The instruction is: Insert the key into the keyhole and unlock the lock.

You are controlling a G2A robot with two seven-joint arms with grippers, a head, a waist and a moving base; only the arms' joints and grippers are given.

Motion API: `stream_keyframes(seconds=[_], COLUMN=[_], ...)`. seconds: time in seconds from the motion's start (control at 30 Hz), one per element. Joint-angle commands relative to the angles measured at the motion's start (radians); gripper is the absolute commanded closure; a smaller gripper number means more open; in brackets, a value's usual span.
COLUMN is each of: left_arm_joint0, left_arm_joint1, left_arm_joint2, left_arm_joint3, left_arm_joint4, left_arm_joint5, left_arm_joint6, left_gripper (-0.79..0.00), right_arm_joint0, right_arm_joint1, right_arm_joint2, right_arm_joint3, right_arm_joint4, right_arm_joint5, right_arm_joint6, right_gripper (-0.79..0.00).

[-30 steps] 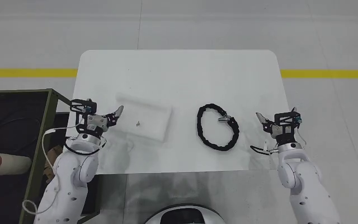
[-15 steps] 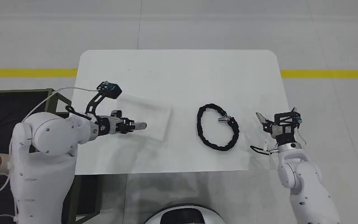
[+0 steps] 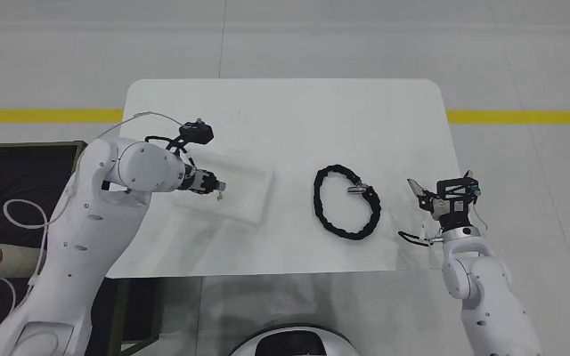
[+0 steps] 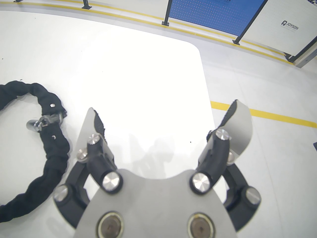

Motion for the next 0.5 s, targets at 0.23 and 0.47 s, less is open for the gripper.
stream_keyframes(seconds=[0.23,0.47], left_arm_joint0=[-0.086,-0.119], left_arm_joint1=[0.045,0.061], left_arm_joint2=[0.178,0.229], left_arm_joint3=[0.042,0.059], left_arm_joint4=[0.008,-0.007], left_arm_joint5=[0.044,0.058], left_arm_joint6=[0.0,0.0], left_gripper=[-0.308,-0.225], right_arm_joint0=[0.0,0.0], right_arm_joint1=[0.0,0.0], right_arm_joint2=[0.0,0.0], right_arm_joint3=[0.0,0.0], right_arm_joint4=[0.0,0.0], right_arm_joint5=[0.0,0.0], right_arm_joint6=[0.0,0.0], right_gripper=[-0.785,-0.785])
